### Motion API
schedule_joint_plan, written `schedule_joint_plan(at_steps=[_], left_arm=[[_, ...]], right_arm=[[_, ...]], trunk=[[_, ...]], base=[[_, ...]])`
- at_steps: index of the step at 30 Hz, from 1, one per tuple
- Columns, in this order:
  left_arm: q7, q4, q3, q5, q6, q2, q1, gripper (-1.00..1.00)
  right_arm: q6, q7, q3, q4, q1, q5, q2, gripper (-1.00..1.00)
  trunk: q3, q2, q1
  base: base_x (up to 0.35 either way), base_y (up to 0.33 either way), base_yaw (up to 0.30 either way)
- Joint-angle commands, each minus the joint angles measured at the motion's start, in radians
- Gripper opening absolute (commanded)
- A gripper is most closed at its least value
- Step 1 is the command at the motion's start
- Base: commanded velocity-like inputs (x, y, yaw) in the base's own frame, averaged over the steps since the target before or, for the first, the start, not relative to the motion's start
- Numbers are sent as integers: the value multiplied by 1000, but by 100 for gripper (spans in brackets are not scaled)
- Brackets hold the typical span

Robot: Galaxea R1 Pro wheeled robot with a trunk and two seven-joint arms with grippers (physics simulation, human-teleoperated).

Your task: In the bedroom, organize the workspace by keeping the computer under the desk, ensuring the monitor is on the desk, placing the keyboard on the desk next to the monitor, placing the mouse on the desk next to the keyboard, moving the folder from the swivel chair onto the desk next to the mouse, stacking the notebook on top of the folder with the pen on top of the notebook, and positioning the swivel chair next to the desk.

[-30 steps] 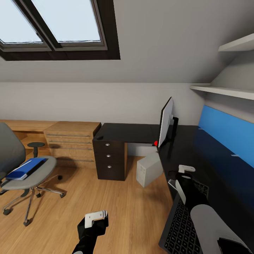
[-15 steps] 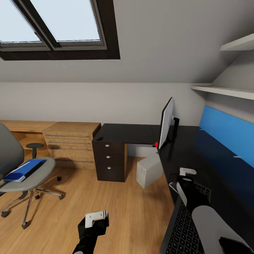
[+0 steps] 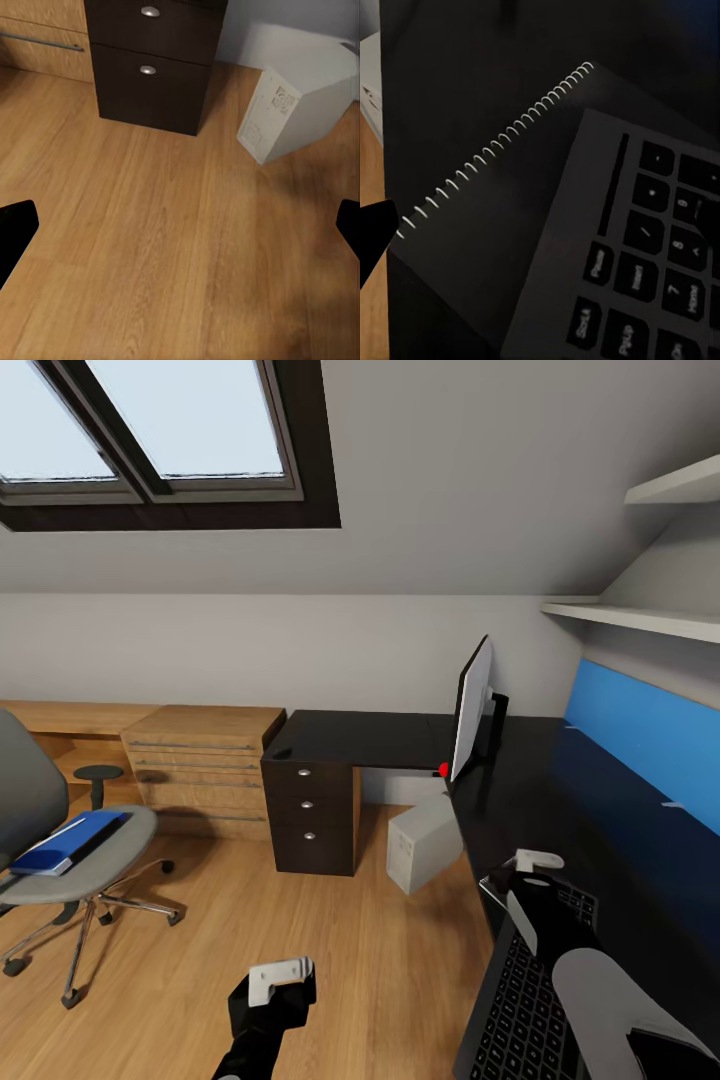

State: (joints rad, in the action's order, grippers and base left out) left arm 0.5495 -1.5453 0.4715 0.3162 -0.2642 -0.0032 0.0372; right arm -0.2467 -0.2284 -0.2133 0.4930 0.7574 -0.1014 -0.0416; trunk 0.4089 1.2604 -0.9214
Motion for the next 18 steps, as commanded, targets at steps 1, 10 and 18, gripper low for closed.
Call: schedule_joint_plan(at_steps=[1, 10, 18], left_arm=[[6, -2, 3, 6, -3, 0, 0, 100], [6, -15, 9, 7, -3, 0, 0, 100], [6, -25, 11, 9, -6, -2, 0, 100]], right_arm=[[-7, -4, -3, 0, 0, -10, 0, 100], [-9, -43, -1, -3, 0, -12, 0, 100], [-11, -102, 0, -4, 0, -43, 3, 100]], trunk=[[1, 1, 0], [1, 1, 0], [20, 43, -23]], base=[[0, 0, 0], [0, 0, 0], [0, 0, 0]])
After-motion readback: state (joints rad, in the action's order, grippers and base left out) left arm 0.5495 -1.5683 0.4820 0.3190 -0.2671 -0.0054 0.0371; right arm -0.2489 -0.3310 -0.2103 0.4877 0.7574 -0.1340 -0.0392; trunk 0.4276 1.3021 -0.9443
